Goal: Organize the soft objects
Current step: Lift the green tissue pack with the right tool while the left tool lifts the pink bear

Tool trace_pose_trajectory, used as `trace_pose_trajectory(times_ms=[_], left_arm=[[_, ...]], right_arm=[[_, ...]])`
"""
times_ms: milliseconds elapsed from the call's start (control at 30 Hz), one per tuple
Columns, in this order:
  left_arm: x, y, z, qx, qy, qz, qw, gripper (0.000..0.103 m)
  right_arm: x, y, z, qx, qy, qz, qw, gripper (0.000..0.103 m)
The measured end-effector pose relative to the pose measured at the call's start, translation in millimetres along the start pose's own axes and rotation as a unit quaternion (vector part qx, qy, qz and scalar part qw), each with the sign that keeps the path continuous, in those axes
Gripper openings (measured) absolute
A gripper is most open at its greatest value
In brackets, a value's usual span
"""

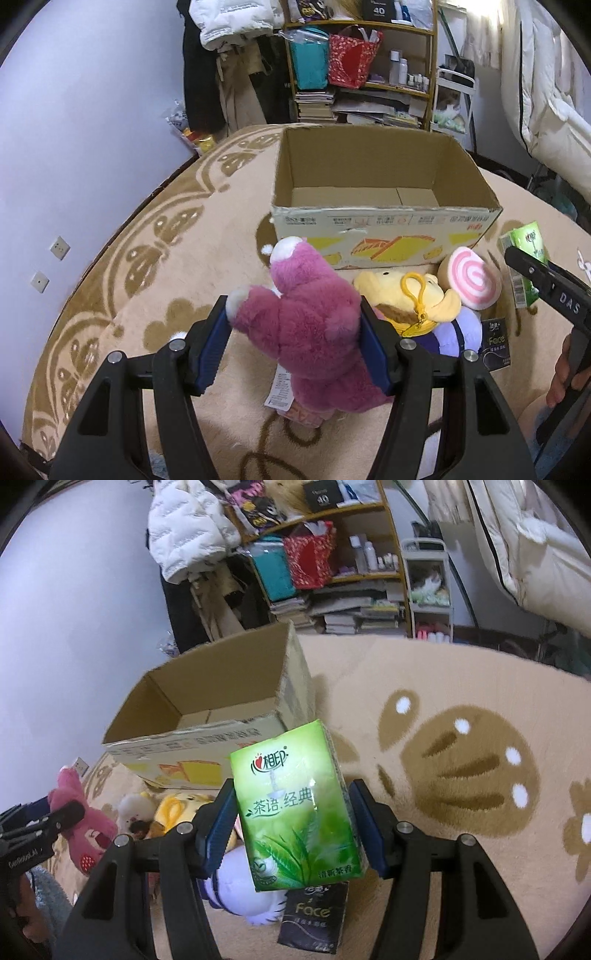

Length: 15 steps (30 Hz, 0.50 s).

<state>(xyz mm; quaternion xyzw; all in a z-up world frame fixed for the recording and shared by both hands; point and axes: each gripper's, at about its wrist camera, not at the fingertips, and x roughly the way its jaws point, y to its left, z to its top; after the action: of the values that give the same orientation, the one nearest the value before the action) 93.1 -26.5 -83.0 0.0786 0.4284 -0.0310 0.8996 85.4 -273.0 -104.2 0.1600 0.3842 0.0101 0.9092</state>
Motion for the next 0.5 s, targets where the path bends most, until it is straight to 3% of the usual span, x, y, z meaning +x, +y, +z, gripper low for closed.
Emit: trace_pose_trajectory(times_ms=[500], left_arm=[[-50.5, 31.5, 45.7, -0.011, -0.105, 0.030, 0.9939, 0.064]], right_arm=[[-49.3, 54.4, 23.0, -0.076, -0.069, 0.032, 0.994, 0.064]])
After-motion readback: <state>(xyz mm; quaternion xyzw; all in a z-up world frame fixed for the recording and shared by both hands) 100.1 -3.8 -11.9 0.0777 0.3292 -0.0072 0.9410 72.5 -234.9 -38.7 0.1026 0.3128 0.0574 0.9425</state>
